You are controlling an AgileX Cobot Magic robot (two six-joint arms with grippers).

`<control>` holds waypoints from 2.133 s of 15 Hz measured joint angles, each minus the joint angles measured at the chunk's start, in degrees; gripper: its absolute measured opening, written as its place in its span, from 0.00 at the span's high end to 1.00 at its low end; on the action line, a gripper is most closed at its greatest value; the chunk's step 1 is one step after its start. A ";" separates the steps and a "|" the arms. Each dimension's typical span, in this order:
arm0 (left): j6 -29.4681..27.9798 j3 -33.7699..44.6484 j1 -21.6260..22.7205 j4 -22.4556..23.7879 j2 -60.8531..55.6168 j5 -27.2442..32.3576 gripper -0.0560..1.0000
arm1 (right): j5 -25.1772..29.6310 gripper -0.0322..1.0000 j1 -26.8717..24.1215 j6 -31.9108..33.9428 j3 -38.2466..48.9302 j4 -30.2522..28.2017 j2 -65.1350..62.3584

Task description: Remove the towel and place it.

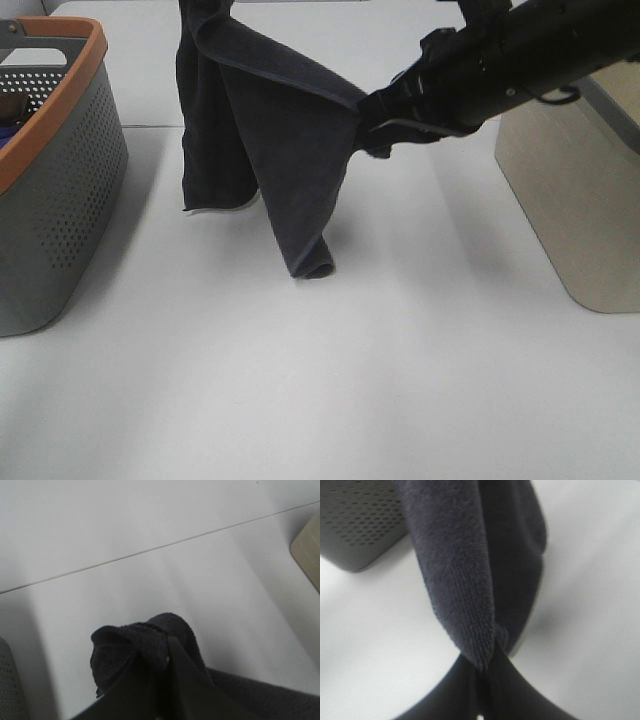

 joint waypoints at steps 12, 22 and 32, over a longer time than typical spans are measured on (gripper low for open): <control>-0.06 0.00 3.61 14.61 13.18 -39.42 0.94 | 1.20 0.97 0.00 52.08 -37.70 -75.46 22.12; -0.06 -0.11 -3.27 7.39 14.67 7.85 0.94 | 27.33 0.97 0.00 41.48 -36.67 -49.22 27.73; -0.11 5.27 -6.82 0.29 20.23 25.50 0.94 | 35.52 0.96 0.06 43.20 -21.20 -40.68 28.13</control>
